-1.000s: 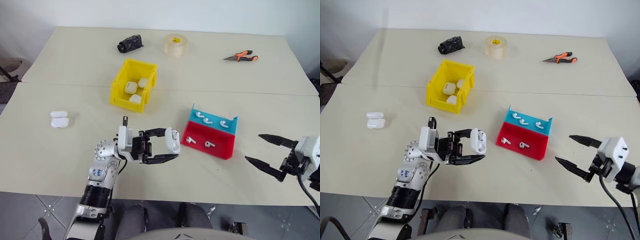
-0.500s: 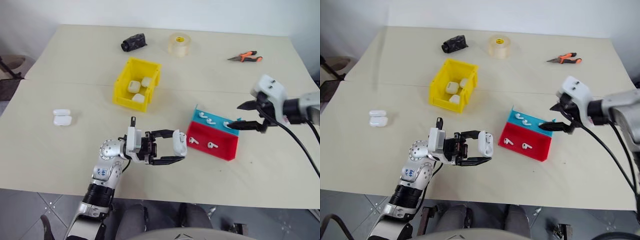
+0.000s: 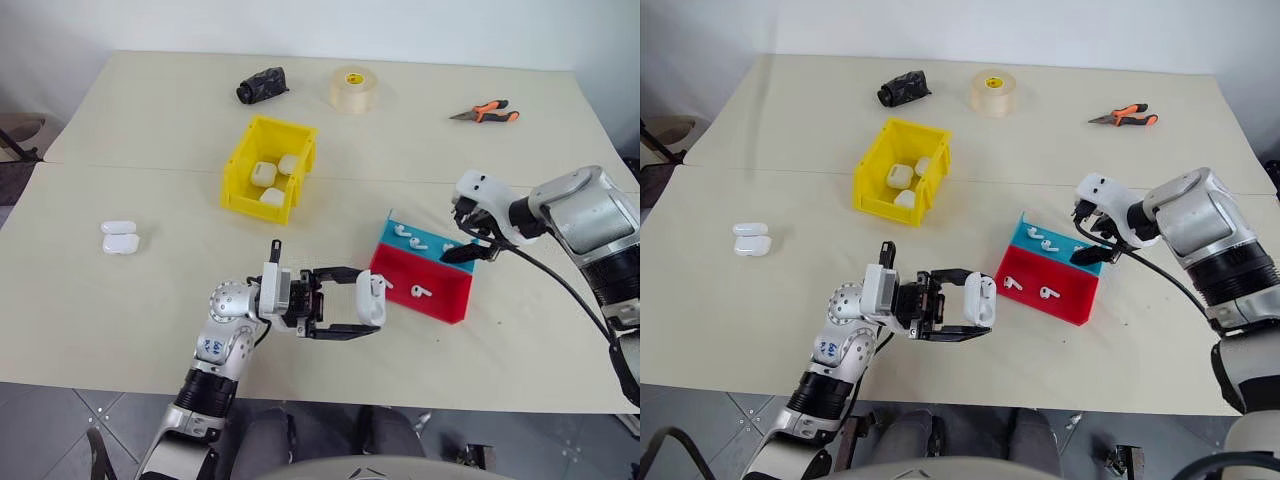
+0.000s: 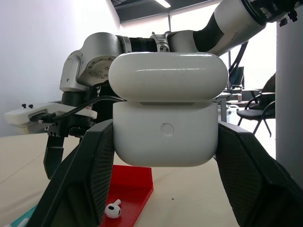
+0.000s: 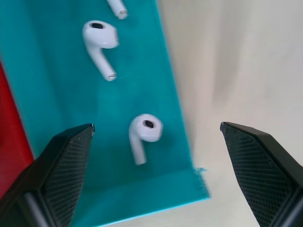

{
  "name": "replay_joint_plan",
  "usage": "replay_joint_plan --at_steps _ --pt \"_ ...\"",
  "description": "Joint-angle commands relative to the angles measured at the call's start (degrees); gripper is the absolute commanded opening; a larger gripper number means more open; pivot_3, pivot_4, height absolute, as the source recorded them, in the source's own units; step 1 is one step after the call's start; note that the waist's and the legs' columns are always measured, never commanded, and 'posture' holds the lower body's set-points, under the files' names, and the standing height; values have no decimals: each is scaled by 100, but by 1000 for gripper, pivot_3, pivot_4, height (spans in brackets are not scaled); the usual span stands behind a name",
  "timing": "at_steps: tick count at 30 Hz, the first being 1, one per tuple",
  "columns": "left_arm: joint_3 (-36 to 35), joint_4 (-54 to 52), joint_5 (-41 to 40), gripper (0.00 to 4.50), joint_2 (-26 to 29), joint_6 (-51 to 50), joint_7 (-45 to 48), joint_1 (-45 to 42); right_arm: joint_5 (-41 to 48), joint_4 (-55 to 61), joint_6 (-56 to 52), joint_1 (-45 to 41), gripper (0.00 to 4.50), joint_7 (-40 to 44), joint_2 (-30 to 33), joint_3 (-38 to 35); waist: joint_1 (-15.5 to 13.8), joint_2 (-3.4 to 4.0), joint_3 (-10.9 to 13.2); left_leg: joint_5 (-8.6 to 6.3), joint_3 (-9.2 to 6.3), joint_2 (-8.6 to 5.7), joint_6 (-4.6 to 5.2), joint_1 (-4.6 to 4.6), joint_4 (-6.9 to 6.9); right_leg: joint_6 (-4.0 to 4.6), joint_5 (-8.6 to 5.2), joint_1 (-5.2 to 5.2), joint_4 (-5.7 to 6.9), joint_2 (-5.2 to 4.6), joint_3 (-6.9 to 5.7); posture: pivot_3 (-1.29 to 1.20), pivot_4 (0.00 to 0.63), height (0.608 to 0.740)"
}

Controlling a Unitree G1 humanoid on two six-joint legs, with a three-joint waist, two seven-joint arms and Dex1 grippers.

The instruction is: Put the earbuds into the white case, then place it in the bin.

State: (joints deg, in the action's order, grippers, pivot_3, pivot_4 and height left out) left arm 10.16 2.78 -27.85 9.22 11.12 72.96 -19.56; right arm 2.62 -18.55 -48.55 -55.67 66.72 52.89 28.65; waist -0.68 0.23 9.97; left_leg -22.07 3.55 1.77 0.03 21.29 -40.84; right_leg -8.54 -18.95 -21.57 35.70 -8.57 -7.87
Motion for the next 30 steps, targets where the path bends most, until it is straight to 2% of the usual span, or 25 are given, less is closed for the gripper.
replay_joint_plan --at_steps 1,2,3,5,9,30 --pt "54 -289 -39 2791 -35 78 -82 68 -264 -204 245 -140 4476 120 -59 -41 4 0 0 0 0 0 0 0 0 0 0 0 0 0 0 0 150 740" --pt "57 -299 -37 2791 -36 78 -97 76 -330 -278 319 -146 4476 152 -84 -32 8 0 0 0 0 0 0 0 0 0 0 0 0 0 0 0 150 740" --pt "58 -307 -35 2791 -36 77 -112 78 -390 -347 386 -152 4080 179 -111 -32 16 0 0 0 0 0 0 0 0 0 0 0 0 0 0 0 150 740" --pt "61 -324 -35 2791 -36 72 -139 81 -485 -447 495 -162 3599 296 -150 -16 38 0 0 0 0 1 0 -1 0 0 0 0 2 0 0 0 150 740" --pt "65 -344 -45 2791 -28 60 -179 72 -597 -560 593 -168 2173 377 -268 -66 77 0 0 0 0 1 0 -1 0 0 0 0 3 0 0 0 150 740" --pt "70 -467 -101 2791 4 -54 -264 65 -910 -665 1129 2 2173 630 -515 -185 90 0 0 0 0 3 0 -4 -1 0 0 0 6 1 0 0 150 740"
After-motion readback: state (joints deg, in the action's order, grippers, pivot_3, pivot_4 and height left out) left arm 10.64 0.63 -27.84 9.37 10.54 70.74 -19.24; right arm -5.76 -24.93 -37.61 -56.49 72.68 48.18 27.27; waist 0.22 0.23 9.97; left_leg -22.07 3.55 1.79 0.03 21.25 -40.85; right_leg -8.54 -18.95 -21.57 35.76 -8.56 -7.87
